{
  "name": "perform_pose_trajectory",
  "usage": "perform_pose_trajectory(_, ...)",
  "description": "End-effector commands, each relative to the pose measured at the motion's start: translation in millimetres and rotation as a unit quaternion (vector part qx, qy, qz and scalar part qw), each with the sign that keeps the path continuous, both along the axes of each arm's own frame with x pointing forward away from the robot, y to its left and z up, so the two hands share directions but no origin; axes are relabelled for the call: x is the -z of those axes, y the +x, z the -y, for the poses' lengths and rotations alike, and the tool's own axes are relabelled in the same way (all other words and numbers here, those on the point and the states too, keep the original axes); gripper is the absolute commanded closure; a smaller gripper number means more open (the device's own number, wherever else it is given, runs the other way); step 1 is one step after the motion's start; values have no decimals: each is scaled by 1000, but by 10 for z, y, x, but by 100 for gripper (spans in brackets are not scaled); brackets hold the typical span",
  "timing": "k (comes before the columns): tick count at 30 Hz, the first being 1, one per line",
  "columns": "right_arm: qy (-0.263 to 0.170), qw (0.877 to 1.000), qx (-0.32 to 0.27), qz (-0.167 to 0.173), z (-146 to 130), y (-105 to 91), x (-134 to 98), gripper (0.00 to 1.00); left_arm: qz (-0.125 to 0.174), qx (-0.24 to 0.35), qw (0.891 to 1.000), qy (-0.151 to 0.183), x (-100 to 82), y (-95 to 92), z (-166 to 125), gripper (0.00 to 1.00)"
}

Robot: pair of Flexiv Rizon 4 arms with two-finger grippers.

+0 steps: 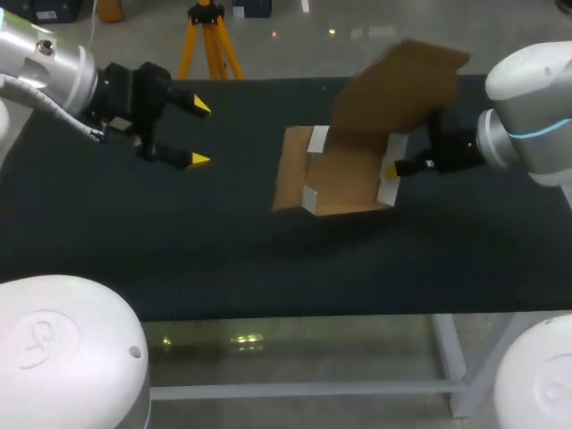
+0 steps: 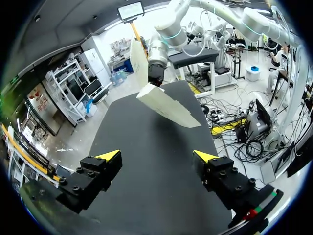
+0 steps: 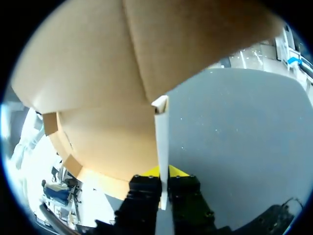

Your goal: Assemble the packaging by folding the flat box into shape, placing the metal phone stand inside, and closing the box properly

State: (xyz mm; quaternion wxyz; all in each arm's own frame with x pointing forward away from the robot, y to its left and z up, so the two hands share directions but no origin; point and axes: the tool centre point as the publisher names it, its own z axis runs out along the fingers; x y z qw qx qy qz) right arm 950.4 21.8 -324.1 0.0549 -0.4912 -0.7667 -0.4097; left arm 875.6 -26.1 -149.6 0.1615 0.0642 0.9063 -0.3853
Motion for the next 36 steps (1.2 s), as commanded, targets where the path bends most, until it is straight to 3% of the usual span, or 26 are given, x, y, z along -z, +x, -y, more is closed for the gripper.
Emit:
perform_pose_trajectory(1,-48,997,-17,-60,4,-32,-19,100,-11,14,1000,8,-4,18,-36,0)
perform_pose_trajectory(3,-63,992,17,-106,34,-52,32,100,-25,23,999,11,7,-2,-62,0)
perform_pose_trajectory(20,-63,992,17,-106,34,-52,32,100,-31,25,999,12,12,-6,-75,0)
perform_pose_trajectory(22,-63,992,17,-106,34,-52,32,100,-33,17,999,25,28,3,-70,0)
perform_pose_trajectory(26,-134,980,54,-134,-63,-134,85,100,-35,11,999,34,76,-42,-103,0)
perform_pose_trajectory(36,-190,963,78,-176,-101,-358,163,100,-39,-4,998,59,167,-118,-165,0)
